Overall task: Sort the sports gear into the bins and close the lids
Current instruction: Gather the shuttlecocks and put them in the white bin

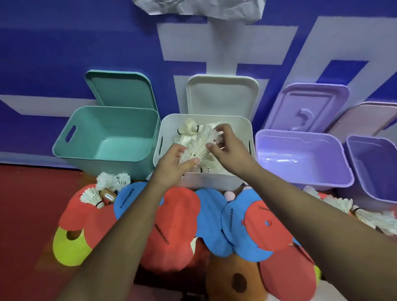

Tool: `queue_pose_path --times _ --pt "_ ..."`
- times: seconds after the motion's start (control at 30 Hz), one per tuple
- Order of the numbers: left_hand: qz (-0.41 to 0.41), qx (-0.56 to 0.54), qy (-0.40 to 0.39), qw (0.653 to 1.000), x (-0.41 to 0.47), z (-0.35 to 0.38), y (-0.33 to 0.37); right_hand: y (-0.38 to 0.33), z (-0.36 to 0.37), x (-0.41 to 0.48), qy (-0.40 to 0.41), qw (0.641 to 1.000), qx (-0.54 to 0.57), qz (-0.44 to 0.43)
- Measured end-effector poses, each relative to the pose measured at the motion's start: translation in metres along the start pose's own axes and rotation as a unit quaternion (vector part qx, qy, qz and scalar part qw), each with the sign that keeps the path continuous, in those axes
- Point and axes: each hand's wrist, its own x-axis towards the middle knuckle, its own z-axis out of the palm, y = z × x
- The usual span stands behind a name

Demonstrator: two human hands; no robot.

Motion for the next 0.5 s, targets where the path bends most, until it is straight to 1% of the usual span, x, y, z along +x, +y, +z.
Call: queue_pose_path --times 0.07,0.13,0.27,0.33,0.43,0.5 --pt "-0.012 0.022 0.044 0.999 0.018 -0.007 -0.005 -0.001 0.012 0.021 0.003 1.000 -0.023 -0.008" --pt "-0.047 0.054 0.081 0.994 0.036 -0.011 -0.012 0.000 0.027 0.041 0.002 0.999 -0.044 -0.008" --pt "-0.092 0.077 0.065 0.991 0.052 -0.010 -0.020 0.005 0.053 0.080 -0.039 0.996 -0.074 0.036" --pt "-0.089 0.091 0.061 0.990 0.057 -0.015 -0.028 0.013 0.065 0.093 -0.075 0.993 -0.074 0.044" --pt "-0.060 0.143 0.049 0.987 0.060 -0.022 -0.039 0.026 0.081 0.099 -0.122 0.990 -0.061 0.019" --pt "-0.033 0.202 0.040 0.978 0.065 -0.020 -0.046 0.037 0.092 0.102 -0.118 0.986 -0.117 -0.001"
